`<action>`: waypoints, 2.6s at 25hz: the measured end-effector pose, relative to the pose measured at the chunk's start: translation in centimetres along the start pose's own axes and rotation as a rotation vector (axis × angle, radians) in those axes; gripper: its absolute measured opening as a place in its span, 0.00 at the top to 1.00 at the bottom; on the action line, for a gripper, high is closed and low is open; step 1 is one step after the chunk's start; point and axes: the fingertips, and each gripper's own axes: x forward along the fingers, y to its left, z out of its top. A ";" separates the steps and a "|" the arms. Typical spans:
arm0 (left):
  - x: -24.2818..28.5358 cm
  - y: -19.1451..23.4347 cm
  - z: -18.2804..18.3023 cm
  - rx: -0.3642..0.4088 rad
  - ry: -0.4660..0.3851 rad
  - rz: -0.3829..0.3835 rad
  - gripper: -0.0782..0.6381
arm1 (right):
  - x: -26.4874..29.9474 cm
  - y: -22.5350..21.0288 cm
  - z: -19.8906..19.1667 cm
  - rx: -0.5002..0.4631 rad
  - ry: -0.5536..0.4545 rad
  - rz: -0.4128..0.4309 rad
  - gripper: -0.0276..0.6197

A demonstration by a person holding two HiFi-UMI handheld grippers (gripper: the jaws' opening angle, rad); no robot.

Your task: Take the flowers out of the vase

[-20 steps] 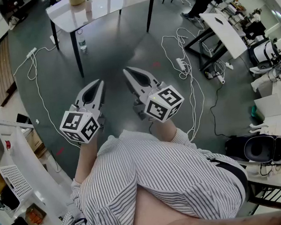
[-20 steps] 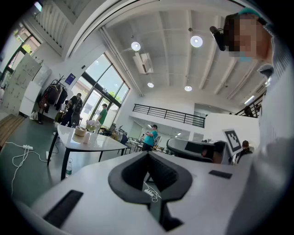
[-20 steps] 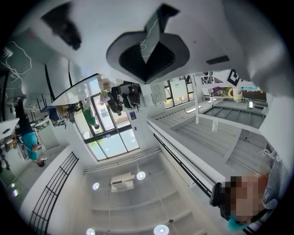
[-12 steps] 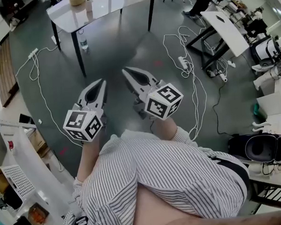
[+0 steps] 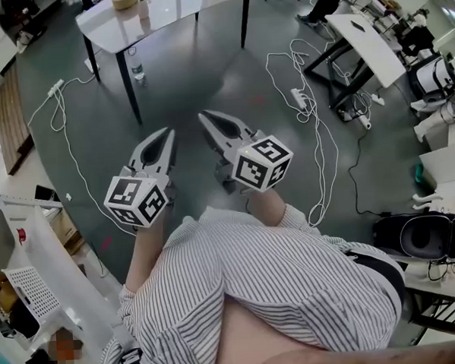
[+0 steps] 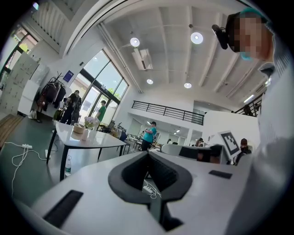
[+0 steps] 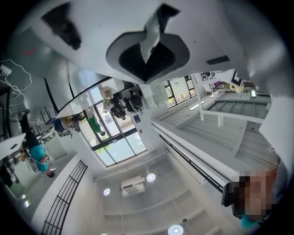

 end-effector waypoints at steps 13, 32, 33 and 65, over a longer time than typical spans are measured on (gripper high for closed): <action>2.0 -1.9 -1.4 -0.037 -0.029 0.009 0.88 | -1.6 -0.7 -0.2 -0.048 0.045 0.071 0.94; 8.4 3.5 -1.1 -0.048 0.009 0.053 0.88 | 3.7 -7.1 0.7 0.008 0.046 0.054 0.94; 8.9 4.5 -0.7 -0.052 0.005 0.050 0.88 | 5.0 -7.5 0.9 0.005 0.044 0.055 0.94; 23.8 33.8 12.0 -0.036 -0.030 -0.019 0.88 | 36.9 -19.1 7.4 -0.021 0.005 -0.041 0.94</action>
